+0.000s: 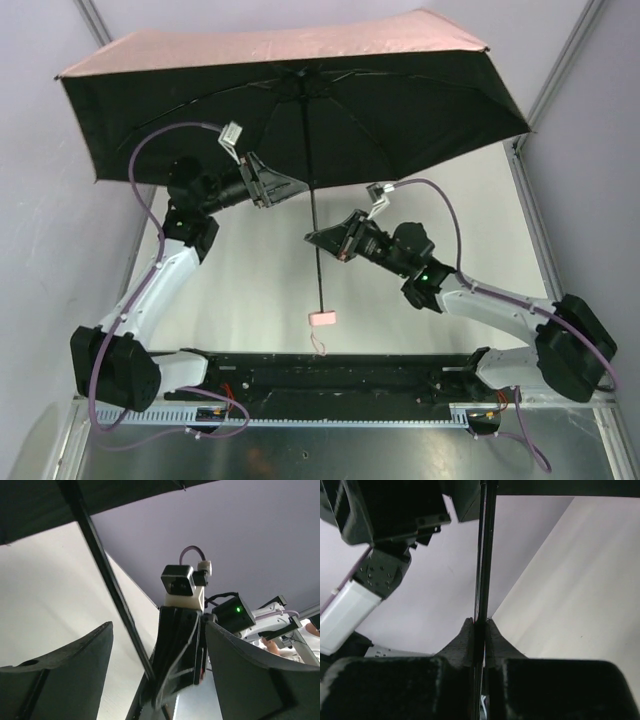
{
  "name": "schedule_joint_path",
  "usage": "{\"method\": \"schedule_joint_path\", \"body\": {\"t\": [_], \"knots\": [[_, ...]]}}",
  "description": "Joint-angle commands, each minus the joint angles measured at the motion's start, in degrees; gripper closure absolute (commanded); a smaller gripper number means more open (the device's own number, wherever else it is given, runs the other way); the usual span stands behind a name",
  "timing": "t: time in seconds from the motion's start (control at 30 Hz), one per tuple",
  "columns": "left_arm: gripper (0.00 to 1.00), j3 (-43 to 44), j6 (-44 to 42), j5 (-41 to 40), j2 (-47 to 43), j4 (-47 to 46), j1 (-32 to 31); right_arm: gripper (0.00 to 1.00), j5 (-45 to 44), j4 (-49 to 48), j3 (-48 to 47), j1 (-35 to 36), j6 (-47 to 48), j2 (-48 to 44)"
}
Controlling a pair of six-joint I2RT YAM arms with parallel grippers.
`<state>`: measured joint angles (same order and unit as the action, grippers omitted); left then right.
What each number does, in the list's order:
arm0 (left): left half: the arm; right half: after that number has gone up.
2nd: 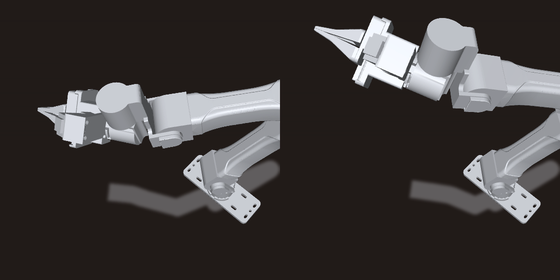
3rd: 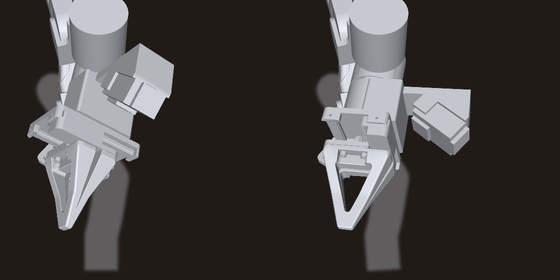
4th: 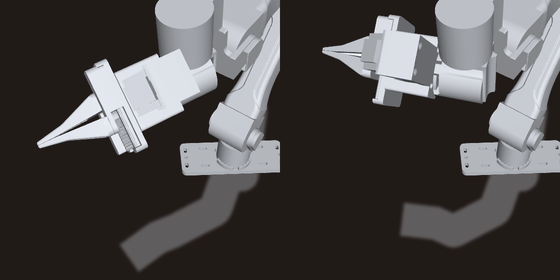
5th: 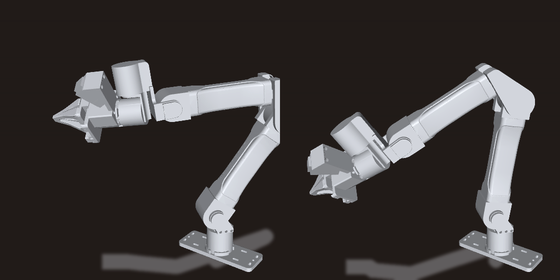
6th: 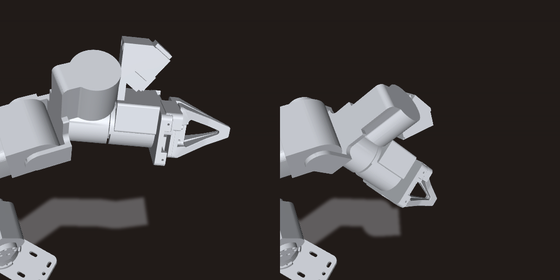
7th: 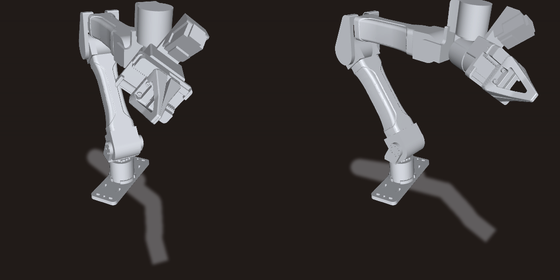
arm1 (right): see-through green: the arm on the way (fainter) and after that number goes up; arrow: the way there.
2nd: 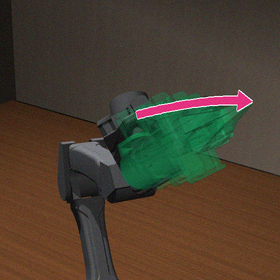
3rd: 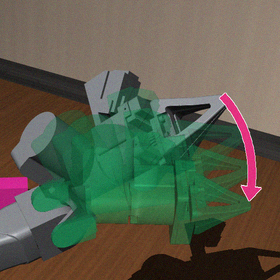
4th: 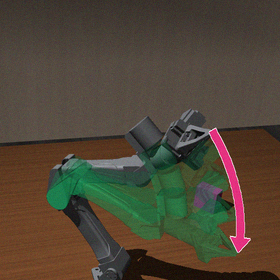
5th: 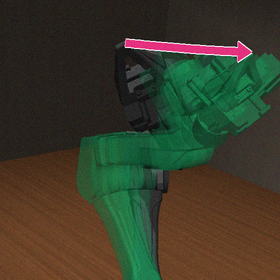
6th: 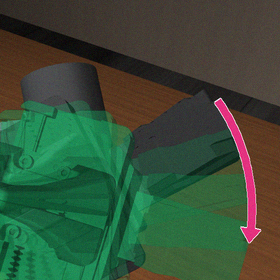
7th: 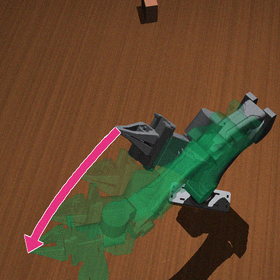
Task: Put away the umbrella
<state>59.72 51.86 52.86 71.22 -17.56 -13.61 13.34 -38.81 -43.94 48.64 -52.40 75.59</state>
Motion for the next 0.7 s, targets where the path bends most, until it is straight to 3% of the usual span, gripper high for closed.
{"method": "schedule_joint_path", "body": {"t": [0.0,0.17,0.37,0.67], "knots": [[0.22,-1.07,0.15,0.77,-2.64,-4.07,0.62,1.0,-6.31,-4.45,0.12,-3.64,1.89,-7.92],[0.22,-4.3,2.39,-0.6,-3.91,-6.65,-0.94,1.0,-8.41,-5.02,1.15,-8.18,1.37,-11.91],[0.18,-6.01,2.93,-0.52,-1.47,-9.86,-11.3,1.0,-6.44,-7.56,1.18,-13.48,-1.56,-13.36],[0.18,-6.29,2.65,1.39,2.48,-13.33,-19.07,1.0,-5.38,-5.29,0.73,-13.85,-2.33,-15.06]]}}
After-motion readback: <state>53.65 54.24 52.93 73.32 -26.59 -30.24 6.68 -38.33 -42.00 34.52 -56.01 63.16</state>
